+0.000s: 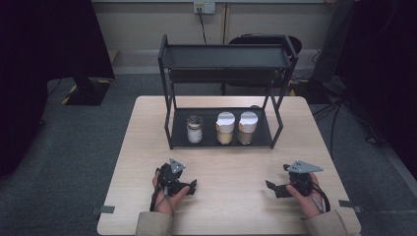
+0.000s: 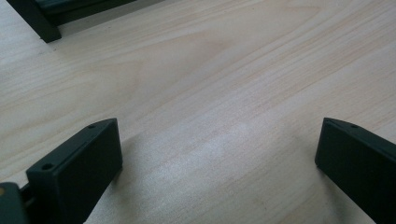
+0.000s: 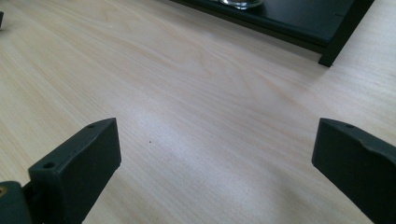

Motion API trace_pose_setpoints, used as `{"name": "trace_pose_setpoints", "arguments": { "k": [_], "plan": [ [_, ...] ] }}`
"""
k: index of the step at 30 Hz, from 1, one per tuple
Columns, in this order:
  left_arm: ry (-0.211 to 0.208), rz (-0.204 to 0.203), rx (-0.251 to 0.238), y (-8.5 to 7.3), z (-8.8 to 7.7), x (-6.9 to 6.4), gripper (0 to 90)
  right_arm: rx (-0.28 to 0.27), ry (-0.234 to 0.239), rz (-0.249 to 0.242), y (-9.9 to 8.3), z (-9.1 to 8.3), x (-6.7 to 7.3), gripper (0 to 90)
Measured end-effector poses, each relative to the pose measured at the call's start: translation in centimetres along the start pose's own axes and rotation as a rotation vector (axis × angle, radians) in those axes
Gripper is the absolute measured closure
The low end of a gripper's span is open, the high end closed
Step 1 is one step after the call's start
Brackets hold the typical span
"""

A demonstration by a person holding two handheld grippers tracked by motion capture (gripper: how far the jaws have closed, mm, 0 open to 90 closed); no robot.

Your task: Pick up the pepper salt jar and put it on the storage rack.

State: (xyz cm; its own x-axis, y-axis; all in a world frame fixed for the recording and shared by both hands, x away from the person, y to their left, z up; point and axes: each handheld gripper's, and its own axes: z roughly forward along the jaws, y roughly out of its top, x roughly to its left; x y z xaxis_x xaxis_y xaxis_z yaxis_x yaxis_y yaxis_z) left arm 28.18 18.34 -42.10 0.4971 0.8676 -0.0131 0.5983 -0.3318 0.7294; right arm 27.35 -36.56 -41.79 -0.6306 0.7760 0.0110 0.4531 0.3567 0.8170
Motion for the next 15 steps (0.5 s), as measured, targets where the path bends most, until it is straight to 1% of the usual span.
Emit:
{"name": "trace_pose_setpoints", "arguments": {
  "k": [15],
  "plan": [
    [0.0, 0.0, 0.0, 0.0, 0.0, 0.0, 0.1, 0.022, 0.002, 0.009, -0.55, -0.16, -0.13, 0.3]
  ]
}}
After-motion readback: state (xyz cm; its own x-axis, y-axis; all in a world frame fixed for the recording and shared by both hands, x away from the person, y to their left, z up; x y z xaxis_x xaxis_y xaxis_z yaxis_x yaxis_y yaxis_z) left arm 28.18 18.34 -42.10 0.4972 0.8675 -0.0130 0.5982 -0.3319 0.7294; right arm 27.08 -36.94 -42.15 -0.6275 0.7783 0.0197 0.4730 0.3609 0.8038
